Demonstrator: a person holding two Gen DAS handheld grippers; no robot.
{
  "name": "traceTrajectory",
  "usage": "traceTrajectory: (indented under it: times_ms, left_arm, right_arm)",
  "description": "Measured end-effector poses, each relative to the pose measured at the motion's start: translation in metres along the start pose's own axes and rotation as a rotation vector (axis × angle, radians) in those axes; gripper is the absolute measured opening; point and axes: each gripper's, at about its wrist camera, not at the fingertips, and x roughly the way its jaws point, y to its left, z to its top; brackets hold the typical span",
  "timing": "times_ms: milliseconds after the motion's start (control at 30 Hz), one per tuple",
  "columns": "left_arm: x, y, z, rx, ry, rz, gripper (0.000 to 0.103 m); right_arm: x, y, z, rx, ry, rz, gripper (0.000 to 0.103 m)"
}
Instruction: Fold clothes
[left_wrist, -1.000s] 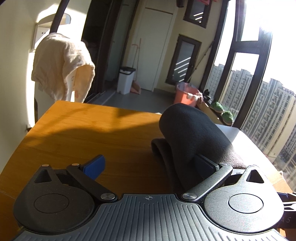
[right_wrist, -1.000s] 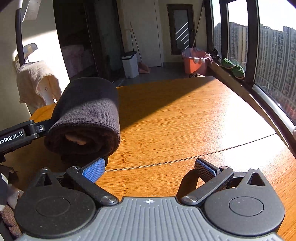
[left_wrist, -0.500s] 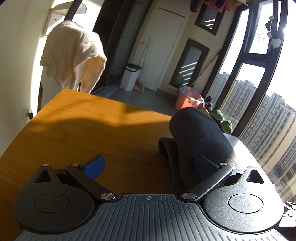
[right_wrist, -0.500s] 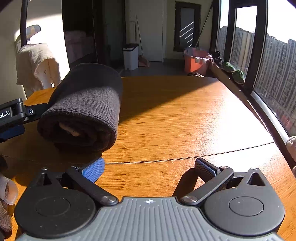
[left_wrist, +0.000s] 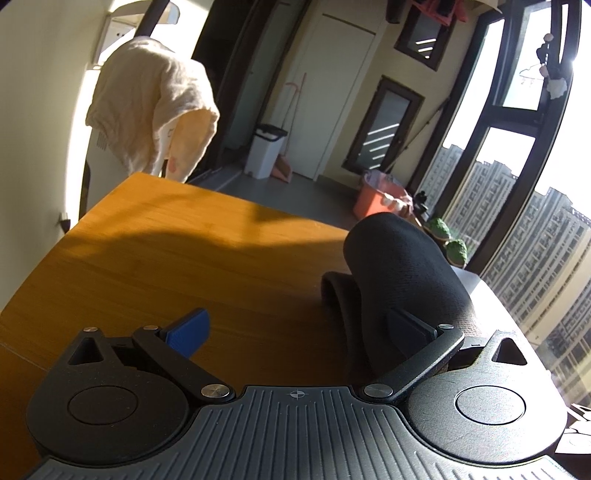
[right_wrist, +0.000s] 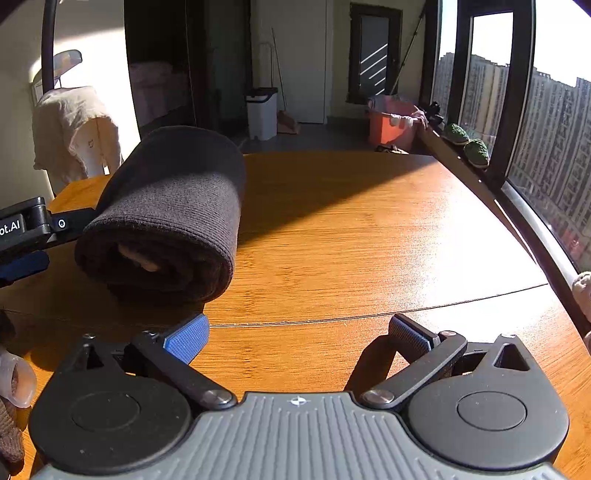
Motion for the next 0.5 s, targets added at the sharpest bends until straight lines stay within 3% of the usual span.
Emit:
traceTrajectory:
  times_ms: [367, 500]
  left_arm:
    - [-0.002, 0.011, -0.001, -0.074, 0.008, 0.013, 0.103]
    - [-0.004, 0.009, -0.002, -0.056, 0.013, 0.033, 0.103]
  right_arm:
    - [0.000, -0.001, -0.001, 0.001, -0.001, 0.001, 0.103]
    - [0.000, 0.001, -0.001, 0.001, -0.001, 0.002, 0.103]
